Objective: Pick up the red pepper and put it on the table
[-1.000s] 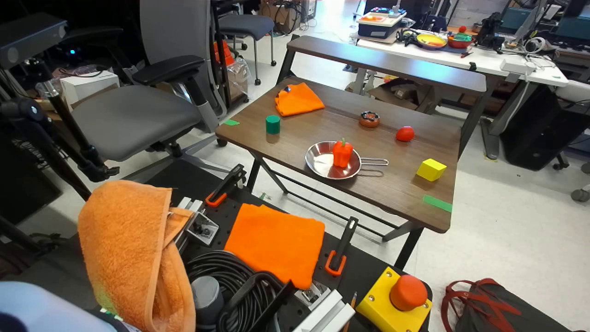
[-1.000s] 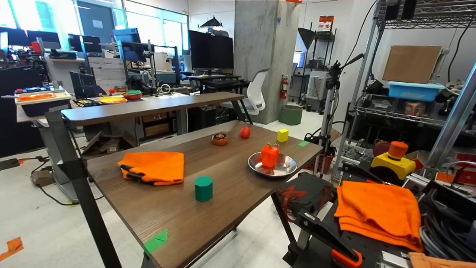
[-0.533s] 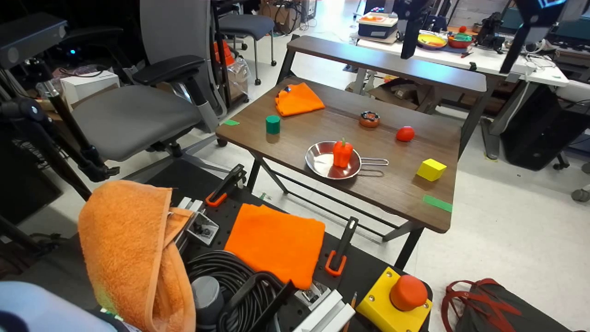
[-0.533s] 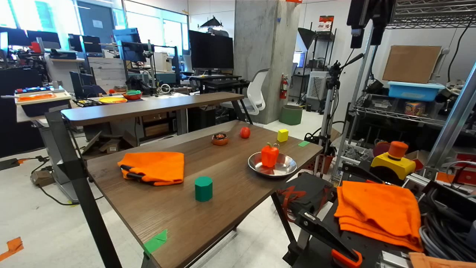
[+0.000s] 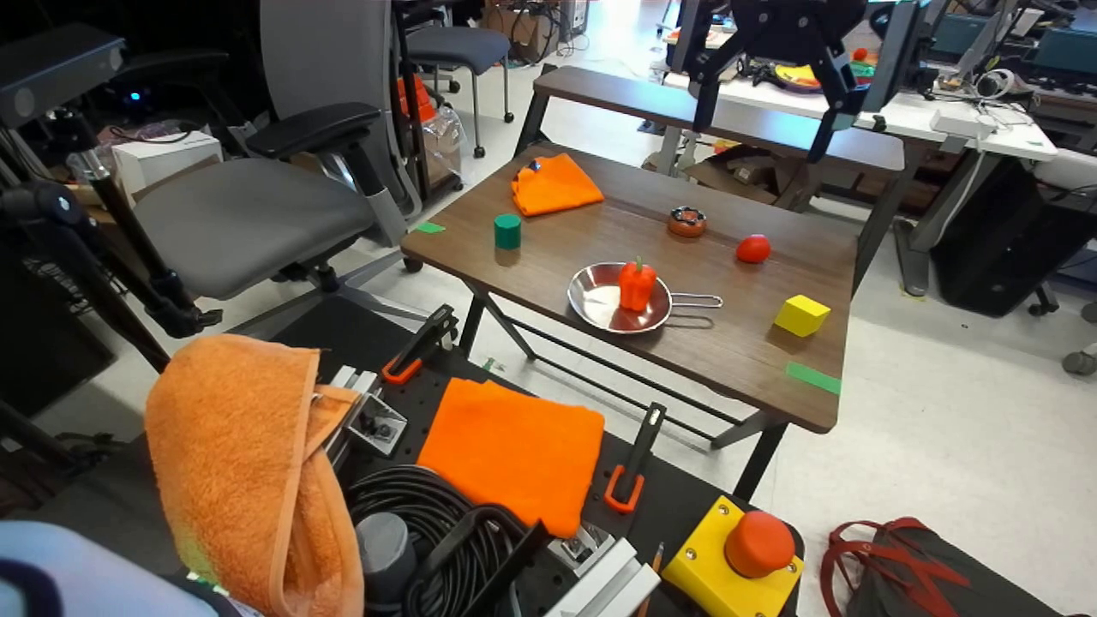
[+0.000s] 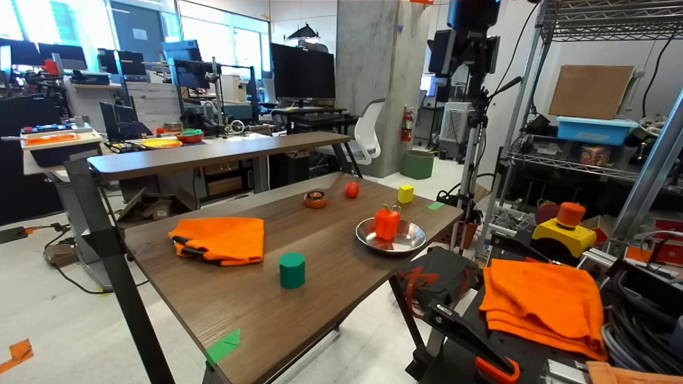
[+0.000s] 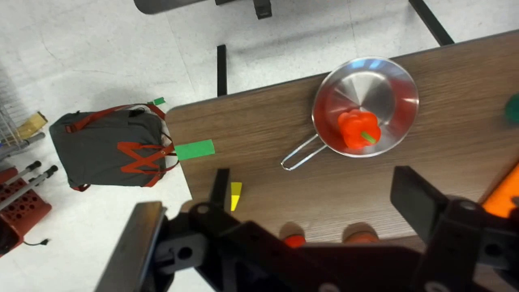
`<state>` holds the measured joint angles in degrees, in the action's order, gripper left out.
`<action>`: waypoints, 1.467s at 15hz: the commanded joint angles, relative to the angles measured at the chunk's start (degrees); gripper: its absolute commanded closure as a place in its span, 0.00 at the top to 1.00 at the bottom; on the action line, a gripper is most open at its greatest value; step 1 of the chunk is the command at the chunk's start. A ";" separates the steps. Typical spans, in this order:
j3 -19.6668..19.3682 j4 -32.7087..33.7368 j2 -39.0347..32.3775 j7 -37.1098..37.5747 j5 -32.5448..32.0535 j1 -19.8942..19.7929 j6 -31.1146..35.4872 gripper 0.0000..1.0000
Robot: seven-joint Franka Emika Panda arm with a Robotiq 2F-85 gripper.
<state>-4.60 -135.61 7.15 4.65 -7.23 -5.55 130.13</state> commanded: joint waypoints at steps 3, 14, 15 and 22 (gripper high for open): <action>2.47 5.96 -12.37 3.16 0.33 2.89 7.94 1.00; 1.72 13.74 -29.57 6.65 -4.94 8.15 7.53 1.00; 1.56 14.44 -30.73 6.95 -5.34 8.45 7.62 1.00; 0.20 19.51 -37.90 8.20 -6.71 10.53 8.26 1.00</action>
<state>-2.92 -119.19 -27.82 11.48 -12.40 3.23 138.47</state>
